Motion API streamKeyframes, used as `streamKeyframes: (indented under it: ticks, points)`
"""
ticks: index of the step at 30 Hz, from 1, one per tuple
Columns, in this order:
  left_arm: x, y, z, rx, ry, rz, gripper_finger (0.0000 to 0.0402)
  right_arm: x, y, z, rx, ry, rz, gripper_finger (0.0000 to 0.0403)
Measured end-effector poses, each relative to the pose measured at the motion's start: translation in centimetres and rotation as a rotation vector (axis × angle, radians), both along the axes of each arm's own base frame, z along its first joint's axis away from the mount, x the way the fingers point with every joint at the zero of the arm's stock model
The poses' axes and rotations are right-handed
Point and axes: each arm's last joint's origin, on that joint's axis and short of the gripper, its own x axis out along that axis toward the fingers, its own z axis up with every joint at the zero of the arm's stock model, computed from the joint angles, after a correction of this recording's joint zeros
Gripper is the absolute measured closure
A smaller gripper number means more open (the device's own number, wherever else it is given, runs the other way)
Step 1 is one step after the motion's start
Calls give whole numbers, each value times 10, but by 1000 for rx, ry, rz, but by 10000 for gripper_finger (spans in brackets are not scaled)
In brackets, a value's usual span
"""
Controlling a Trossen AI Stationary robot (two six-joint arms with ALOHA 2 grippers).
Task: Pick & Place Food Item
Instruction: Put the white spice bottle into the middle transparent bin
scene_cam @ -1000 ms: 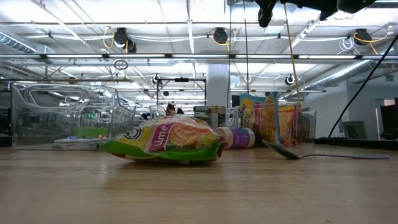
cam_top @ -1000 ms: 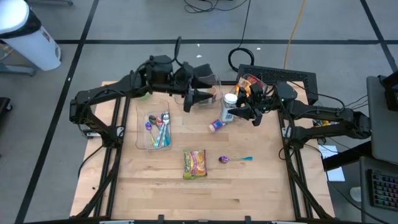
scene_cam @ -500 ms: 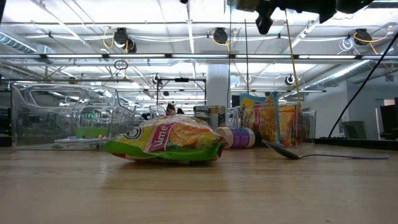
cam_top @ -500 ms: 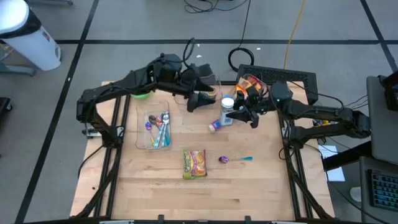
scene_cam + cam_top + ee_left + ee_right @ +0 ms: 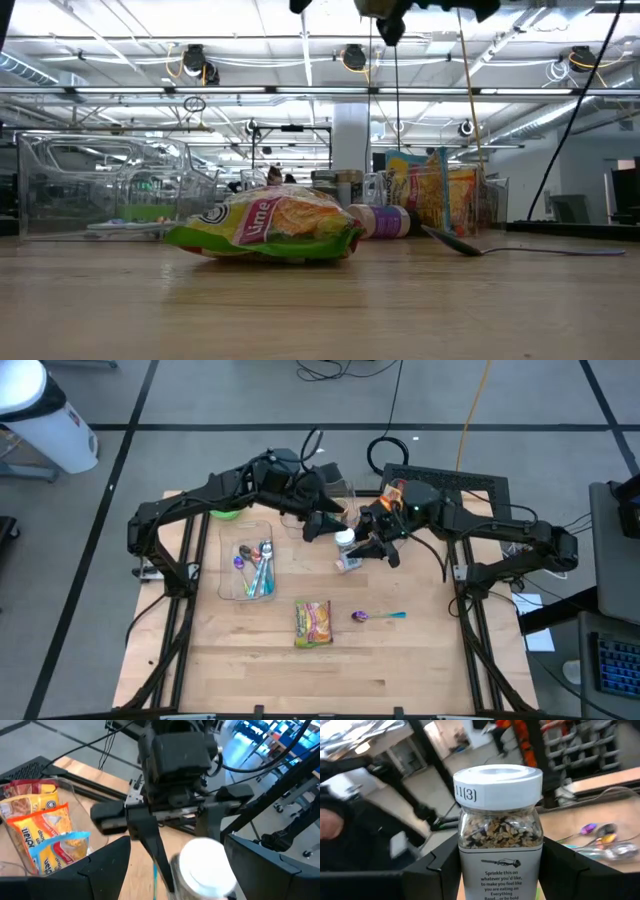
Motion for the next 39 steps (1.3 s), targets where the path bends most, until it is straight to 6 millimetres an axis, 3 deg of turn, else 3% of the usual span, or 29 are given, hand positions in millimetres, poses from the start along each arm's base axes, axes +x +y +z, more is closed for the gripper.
streamKeyframes:
  ticks: [10,31,39]
  points:
    - [0,-10,-4,16,39,-33,71,21,-7,-2,-3,32,40,210]
    - [-2,-15,-11,43,121,-26,72,21,-8,0,-9,21,-17,210]
    - [-3,-15,-13,58,134,-42,137,21,-8,0,-9,20,-20,210]
